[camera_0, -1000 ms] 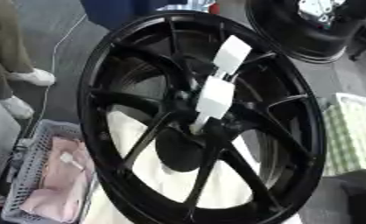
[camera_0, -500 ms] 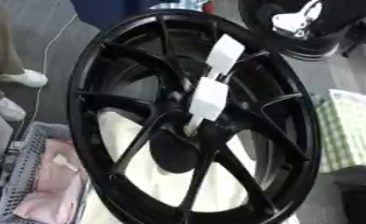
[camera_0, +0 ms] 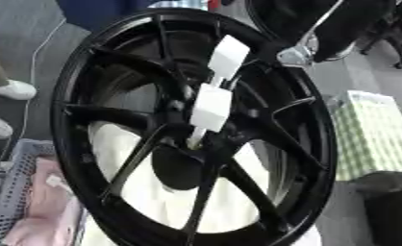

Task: Pull the pin out of the wheel hub.

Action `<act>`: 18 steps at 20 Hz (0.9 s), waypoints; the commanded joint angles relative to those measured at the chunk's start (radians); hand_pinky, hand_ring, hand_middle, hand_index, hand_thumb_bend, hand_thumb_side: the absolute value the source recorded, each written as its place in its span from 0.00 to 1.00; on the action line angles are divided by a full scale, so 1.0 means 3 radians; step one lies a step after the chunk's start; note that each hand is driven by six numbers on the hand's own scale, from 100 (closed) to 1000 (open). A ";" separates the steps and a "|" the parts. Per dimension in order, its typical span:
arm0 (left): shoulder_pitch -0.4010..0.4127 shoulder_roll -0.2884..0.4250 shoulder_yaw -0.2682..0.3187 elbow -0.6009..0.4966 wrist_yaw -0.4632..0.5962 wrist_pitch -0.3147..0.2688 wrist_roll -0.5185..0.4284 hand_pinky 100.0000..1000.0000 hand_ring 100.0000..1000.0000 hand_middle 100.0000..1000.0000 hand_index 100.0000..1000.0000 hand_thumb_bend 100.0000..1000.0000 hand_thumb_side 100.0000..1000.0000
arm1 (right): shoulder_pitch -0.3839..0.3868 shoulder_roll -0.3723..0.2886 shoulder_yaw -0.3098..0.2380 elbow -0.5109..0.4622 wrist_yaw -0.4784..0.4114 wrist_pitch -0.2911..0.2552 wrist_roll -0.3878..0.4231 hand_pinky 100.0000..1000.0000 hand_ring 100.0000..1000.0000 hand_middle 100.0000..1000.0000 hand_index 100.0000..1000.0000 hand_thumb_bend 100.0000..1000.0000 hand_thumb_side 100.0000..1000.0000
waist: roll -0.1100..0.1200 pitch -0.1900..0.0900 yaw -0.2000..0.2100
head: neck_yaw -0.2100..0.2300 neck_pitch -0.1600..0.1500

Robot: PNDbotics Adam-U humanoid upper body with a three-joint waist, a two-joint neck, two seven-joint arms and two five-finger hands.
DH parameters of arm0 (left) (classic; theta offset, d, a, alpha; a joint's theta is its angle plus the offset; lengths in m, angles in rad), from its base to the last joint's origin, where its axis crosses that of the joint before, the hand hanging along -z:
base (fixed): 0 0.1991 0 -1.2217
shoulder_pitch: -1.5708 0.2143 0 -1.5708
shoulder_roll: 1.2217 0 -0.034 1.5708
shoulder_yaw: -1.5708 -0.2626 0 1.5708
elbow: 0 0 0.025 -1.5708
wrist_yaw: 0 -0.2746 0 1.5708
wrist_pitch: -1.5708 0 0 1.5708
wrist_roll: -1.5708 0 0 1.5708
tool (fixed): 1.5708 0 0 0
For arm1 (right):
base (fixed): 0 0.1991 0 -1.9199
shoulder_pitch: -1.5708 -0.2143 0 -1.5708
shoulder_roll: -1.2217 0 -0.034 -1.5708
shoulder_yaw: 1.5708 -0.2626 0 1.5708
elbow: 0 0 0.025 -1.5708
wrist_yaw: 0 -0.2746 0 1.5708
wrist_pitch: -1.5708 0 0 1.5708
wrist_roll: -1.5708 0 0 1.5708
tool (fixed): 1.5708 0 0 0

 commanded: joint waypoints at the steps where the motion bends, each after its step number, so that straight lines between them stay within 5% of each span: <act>1: -0.0042 0.0050 0.0003 -0.0065 0.0011 -0.0007 -0.0013 0.61 0.56 0.54 0.79 0.00 0.70 | -0.0065 -0.0033 -0.0002 -0.0021 0.0065 0.0131 0.0224 0.89 0.94 0.88 0.89 0.27 0.00 | 0.0049 -0.0040 0.0005 | -0.0020 -0.0041; 18: -0.0063 0.0036 -0.0001 -0.0065 0.0000 -0.0004 -0.0019 0.61 0.55 0.54 0.79 0.00 0.71 | -0.0093 0.0042 0.0072 -0.0021 0.0346 -0.0034 0.0057 0.89 0.93 0.87 0.89 0.29 0.00 | 0.0011 0.0104 0.0093 | 0.0045 -0.0109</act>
